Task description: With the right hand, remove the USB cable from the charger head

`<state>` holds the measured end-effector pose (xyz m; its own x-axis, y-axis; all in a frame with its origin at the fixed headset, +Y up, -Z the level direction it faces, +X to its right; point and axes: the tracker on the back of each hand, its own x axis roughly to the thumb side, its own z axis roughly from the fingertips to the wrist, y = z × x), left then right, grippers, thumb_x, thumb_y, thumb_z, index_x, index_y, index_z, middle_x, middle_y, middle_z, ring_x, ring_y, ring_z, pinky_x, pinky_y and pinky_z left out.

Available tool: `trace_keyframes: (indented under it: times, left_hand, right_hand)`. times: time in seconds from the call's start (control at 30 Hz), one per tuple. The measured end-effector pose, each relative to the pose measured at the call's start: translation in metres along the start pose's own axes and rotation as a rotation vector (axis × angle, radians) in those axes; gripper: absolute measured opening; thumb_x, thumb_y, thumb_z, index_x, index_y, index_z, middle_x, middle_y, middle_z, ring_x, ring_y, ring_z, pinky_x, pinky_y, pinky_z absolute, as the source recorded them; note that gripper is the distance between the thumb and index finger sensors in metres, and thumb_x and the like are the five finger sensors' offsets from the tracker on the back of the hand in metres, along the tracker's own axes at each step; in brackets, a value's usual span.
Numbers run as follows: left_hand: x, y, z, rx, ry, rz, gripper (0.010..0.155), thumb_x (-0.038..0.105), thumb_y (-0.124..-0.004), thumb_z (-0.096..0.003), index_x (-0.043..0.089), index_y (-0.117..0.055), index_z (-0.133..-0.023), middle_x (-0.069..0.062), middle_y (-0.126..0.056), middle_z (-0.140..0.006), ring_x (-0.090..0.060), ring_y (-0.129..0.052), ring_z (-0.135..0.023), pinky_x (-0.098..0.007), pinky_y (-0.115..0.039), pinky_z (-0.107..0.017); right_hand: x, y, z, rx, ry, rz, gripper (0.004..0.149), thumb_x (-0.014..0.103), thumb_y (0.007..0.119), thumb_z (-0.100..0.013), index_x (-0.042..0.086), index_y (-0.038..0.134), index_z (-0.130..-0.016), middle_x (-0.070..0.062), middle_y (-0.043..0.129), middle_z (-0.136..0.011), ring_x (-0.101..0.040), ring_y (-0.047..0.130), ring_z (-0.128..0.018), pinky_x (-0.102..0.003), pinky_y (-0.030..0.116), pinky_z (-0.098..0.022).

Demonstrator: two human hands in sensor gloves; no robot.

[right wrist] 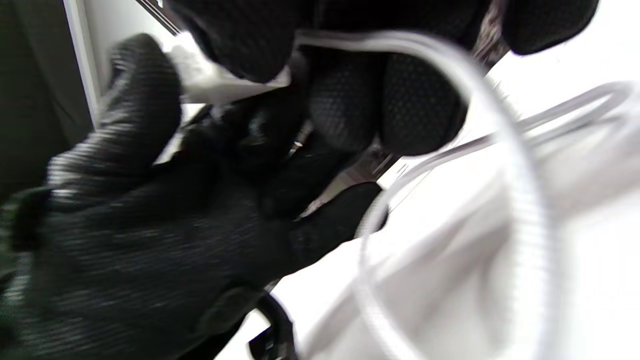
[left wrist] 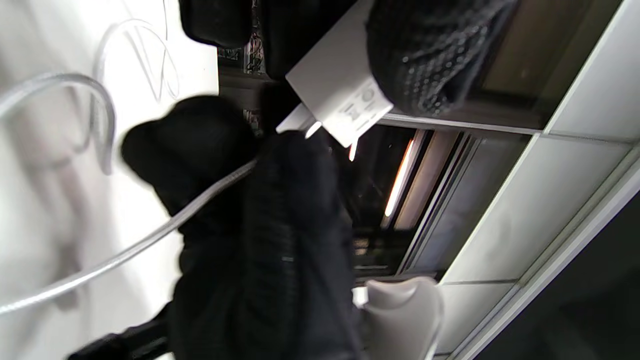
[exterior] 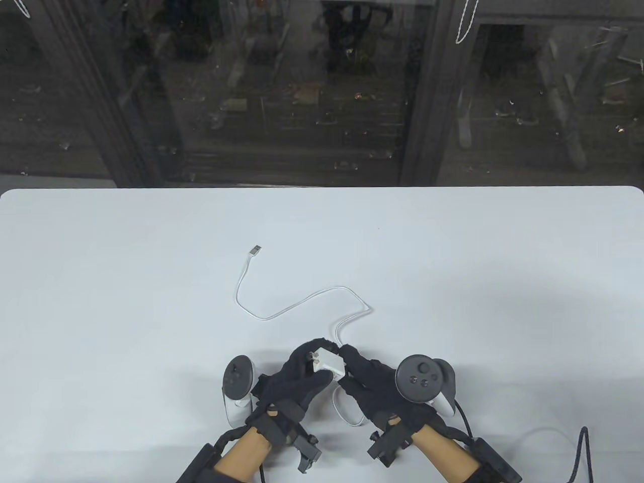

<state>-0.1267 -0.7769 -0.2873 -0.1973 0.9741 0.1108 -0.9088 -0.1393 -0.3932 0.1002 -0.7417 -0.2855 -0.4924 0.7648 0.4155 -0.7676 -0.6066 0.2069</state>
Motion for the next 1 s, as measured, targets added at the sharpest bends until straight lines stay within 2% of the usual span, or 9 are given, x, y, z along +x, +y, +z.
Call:
trace_keyframes:
  times: [0.13, 0.3, 0.33, 0.4, 0.43, 0.5, 0.63, 0.77, 1.0]
  left_hand:
    - [-0.006, -0.004, 0.000, -0.008, 0.018, 0.106, 0.072, 0.045, -0.082, -0.0462, 0.024, -0.050, -0.107, -0.007, -0.065, -0.109, -0.043, -0.062, -0.102, -0.074, -0.049, -0.065]
    - [0.004, -0.009, 0.001, 0.107, -0.069, 0.146, 0.072, 0.042, -0.084, -0.0429, 0.024, -0.052, -0.105, -0.005, -0.067, -0.108, -0.039, -0.069, -0.100, -0.073, -0.055, -0.066]
    - [0.008, -0.003, 0.003, 0.140, -0.113, 0.191, 0.073, 0.049, -0.080, -0.0458, 0.028, -0.046, -0.107, 0.001, -0.064, -0.111, -0.033, -0.073, -0.101, -0.070, -0.059, -0.066]
    - [0.032, 0.019, 0.005, 0.344, -0.221, 0.480, 0.072, 0.041, -0.083, -0.0432, 0.025, -0.049, -0.105, -0.005, -0.064, -0.108, -0.037, -0.072, -0.098, -0.073, -0.053, -0.066]
    - [0.037, 0.030, 0.007, 0.348, -0.236, 0.482, 0.072, 0.040, -0.083, -0.0429, 0.024, -0.050, -0.105, -0.006, -0.064, -0.108, -0.038, -0.071, -0.098, -0.074, -0.051, -0.066]
    - [0.047, 0.054, 0.014, 0.329, -0.262, 0.298, 0.072, 0.040, -0.081, -0.0469, 0.024, -0.046, -0.108, -0.008, -0.059, -0.110, -0.038, -0.066, -0.100, -0.074, -0.047, -0.068]
    - [0.067, 0.086, 0.017, 0.521, -0.201, -0.285, 0.073, 0.039, -0.085, -0.0444, 0.027, -0.052, -0.109, -0.012, -0.062, -0.106, -0.041, -0.068, -0.094, -0.074, -0.049, -0.066]
    - [0.067, 0.101, 0.016, 0.580, 0.018, -0.665, 0.074, 0.032, -0.085, -0.0448, 0.025, -0.052, -0.111, -0.019, -0.057, -0.106, -0.047, -0.064, -0.090, -0.075, -0.044, -0.065]
    - [0.053, 0.091, 0.002, 0.393, 0.377, -1.243, 0.078, 0.031, -0.088, -0.0446, 0.012, -0.051, -0.111, -0.022, -0.068, -0.102, -0.050, -0.071, -0.085, -0.077, -0.042, -0.064]
  right_hand:
    - [0.001, -0.001, 0.001, -0.016, -0.017, 0.034, 0.044, 0.030, 0.075, -0.045, 0.008, 0.080, -0.083, -0.004, 0.097, -0.058, -0.030, 0.100, -0.049, -0.068, 0.060, -0.058]
    - [0.001, -0.009, -0.001, -0.128, -0.051, 0.061, 0.041, 0.030, 0.077, -0.042, 0.013, 0.085, -0.078, 0.000, 0.100, -0.053, -0.026, 0.102, -0.047, -0.069, 0.054, -0.061]
    - [-0.002, -0.010, -0.001, -0.134, -0.020, 0.090, 0.041, 0.028, 0.078, -0.041, 0.010, 0.086, -0.077, -0.003, 0.100, -0.052, -0.029, 0.102, -0.045, -0.070, 0.054, -0.061]
    - [-0.016, -0.018, 0.004, -0.142, -0.015, 0.225, 0.041, 0.030, 0.077, -0.041, 0.012, 0.085, -0.077, 0.000, 0.101, -0.052, -0.026, 0.103, -0.044, -0.068, 0.057, -0.059]
    - [-0.018, -0.020, 0.004, -0.151, -0.004, 0.220, 0.041, 0.030, 0.077, -0.042, 0.011, 0.085, -0.078, -0.001, 0.100, -0.053, -0.026, 0.103, -0.045, -0.068, 0.057, -0.059]
    - [-0.021, -0.024, 0.004, -0.198, 0.036, 0.156, 0.042, 0.029, 0.077, -0.043, 0.010, 0.083, -0.080, -0.002, 0.099, -0.055, -0.028, 0.102, -0.048, -0.068, 0.057, -0.059]
    - [-0.020, -0.021, 0.003, -0.189, 0.036, 0.163, 0.043, 0.030, 0.076, -0.044, 0.010, 0.081, -0.081, -0.003, 0.099, -0.057, -0.029, 0.101, -0.049, -0.068, 0.057, -0.059]
    - [-0.020, -0.017, 0.003, -0.170, 0.035, 0.182, 0.043, 0.030, 0.076, -0.044, 0.010, 0.081, -0.082, -0.003, 0.098, -0.058, -0.029, 0.101, -0.050, -0.068, 0.057, -0.059]
    - [-0.021, -0.012, 0.003, -0.144, 0.034, 0.192, 0.044, 0.030, 0.076, -0.044, 0.010, 0.079, -0.083, -0.004, 0.098, -0.060, -0.030, 0.101, -0.052, -0.068, 0.056, -0.059]
